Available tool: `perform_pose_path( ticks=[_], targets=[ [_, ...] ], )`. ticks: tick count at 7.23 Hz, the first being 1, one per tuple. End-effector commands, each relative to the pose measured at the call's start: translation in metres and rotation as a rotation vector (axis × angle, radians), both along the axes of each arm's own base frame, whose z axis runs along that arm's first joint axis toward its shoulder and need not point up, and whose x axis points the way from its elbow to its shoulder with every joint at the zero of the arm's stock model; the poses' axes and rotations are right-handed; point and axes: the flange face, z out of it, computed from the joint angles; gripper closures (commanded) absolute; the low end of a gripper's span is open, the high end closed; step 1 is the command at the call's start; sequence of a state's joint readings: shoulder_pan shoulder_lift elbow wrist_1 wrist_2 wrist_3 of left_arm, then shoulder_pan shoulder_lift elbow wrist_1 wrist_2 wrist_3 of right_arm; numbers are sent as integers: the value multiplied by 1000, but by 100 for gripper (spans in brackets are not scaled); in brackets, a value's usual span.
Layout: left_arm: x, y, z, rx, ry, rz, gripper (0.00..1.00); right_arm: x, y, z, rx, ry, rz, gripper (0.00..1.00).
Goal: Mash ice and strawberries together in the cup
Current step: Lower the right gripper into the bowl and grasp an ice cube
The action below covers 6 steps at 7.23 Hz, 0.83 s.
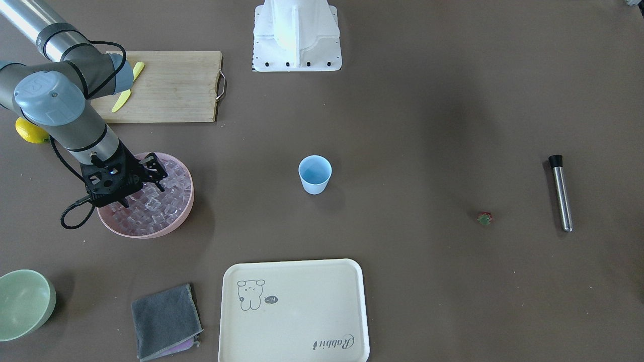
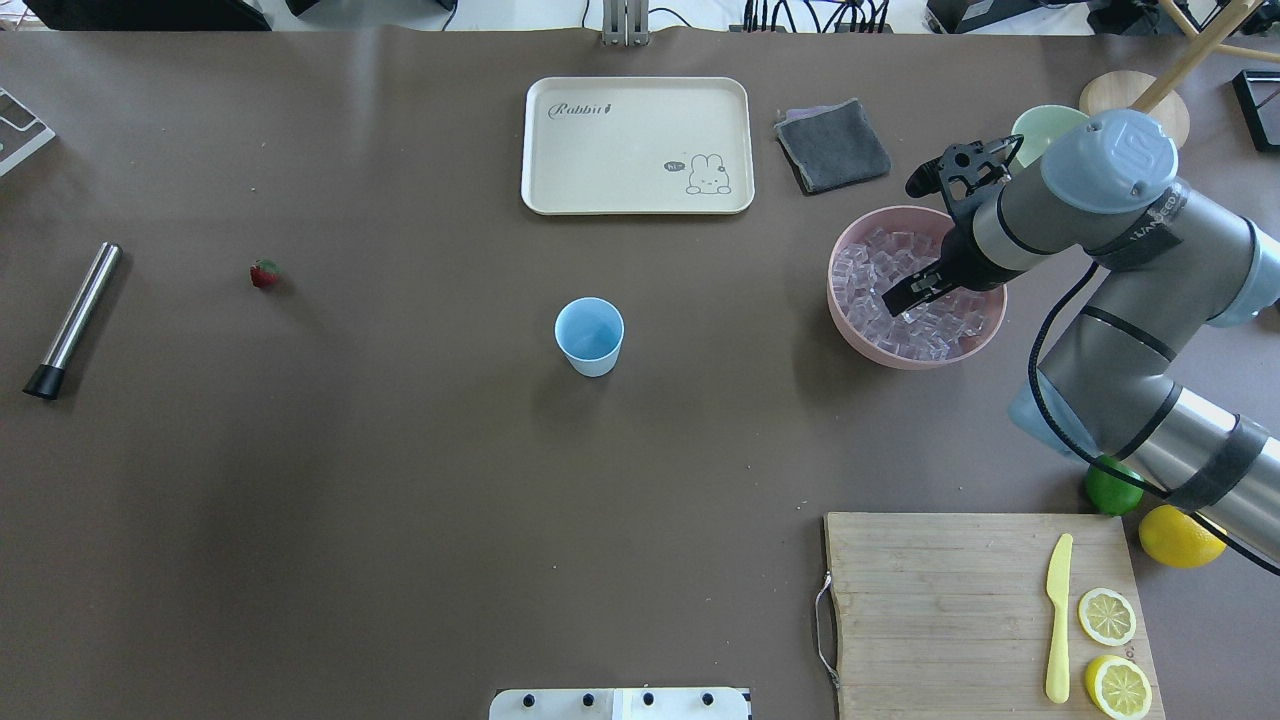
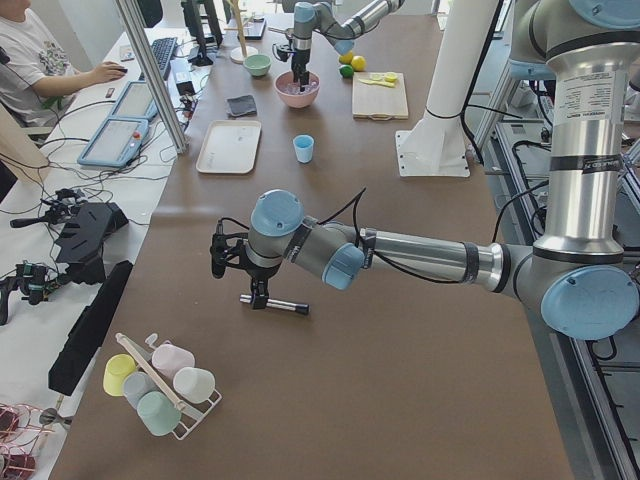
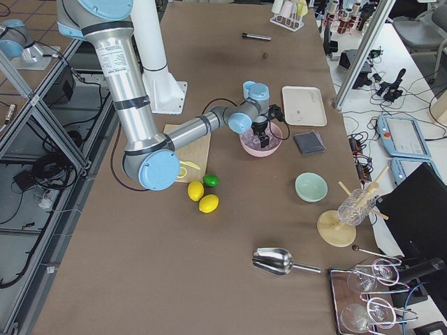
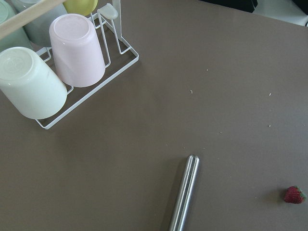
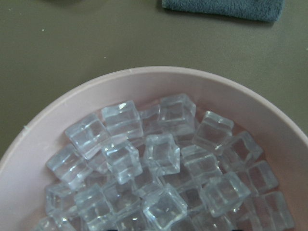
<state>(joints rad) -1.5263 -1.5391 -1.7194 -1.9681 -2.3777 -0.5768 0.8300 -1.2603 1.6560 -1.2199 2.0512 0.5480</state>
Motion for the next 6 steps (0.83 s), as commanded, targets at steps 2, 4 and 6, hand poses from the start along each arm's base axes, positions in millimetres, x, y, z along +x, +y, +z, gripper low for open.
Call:
perform_pose_path(
  ticks=[2,4,6],
  targets=[
    [0,0,-1,0,1,-1,3,-7,8,-5,-10,-7,4,19],
    [-1,1,-2,4,3,-3,3,-5,12,1,-16,-3,-1,27],
    [-1,0,-2,2,3,-3,3,-5,12,-1,-16,-7,-3,39]
  ],
)
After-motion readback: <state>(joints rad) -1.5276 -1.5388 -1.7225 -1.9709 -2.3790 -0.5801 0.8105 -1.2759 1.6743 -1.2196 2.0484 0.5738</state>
